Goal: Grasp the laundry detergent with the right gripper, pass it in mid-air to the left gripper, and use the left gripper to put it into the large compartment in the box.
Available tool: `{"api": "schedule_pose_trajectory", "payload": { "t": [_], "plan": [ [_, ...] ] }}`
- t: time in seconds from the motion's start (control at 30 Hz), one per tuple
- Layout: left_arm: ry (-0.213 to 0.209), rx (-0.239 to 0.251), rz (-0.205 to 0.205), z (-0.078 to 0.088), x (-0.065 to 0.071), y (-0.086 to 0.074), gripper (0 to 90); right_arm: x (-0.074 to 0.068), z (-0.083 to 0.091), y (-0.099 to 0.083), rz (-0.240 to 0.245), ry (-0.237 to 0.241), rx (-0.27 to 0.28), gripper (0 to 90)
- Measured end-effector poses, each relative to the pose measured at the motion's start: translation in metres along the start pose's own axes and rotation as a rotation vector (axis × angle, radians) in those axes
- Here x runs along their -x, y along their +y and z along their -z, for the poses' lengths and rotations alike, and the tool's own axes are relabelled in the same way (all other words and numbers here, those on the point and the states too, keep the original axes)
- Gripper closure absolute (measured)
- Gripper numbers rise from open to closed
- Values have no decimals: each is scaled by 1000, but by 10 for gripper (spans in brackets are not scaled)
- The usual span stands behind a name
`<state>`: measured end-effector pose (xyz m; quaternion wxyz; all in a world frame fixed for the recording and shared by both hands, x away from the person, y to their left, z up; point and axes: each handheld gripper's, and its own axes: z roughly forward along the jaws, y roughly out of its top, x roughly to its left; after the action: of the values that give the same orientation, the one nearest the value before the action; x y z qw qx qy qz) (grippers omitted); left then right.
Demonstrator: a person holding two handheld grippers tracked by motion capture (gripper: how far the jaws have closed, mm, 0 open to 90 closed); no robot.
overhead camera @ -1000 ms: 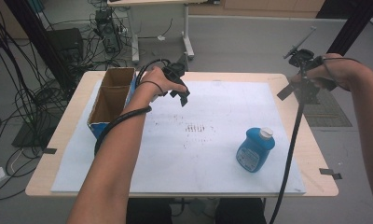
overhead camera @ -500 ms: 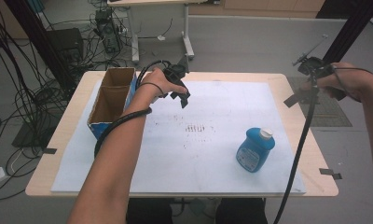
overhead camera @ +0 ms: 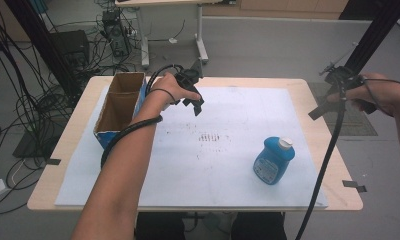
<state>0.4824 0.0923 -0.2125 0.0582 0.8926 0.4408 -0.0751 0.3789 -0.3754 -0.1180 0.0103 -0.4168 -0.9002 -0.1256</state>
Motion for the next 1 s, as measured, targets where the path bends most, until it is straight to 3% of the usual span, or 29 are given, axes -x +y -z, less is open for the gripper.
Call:
{"api": "schedule_pose_trajectory", "payload": {
  "t": [0.5,1.0],
  "plan": [
    [1,9,2,2,0,-4,81,-6,1,-30,-2,0,0,72],
    [-1,7,5,1,0,-4,80,-21,0,-59,29,-8,13,71]
  ]
}}
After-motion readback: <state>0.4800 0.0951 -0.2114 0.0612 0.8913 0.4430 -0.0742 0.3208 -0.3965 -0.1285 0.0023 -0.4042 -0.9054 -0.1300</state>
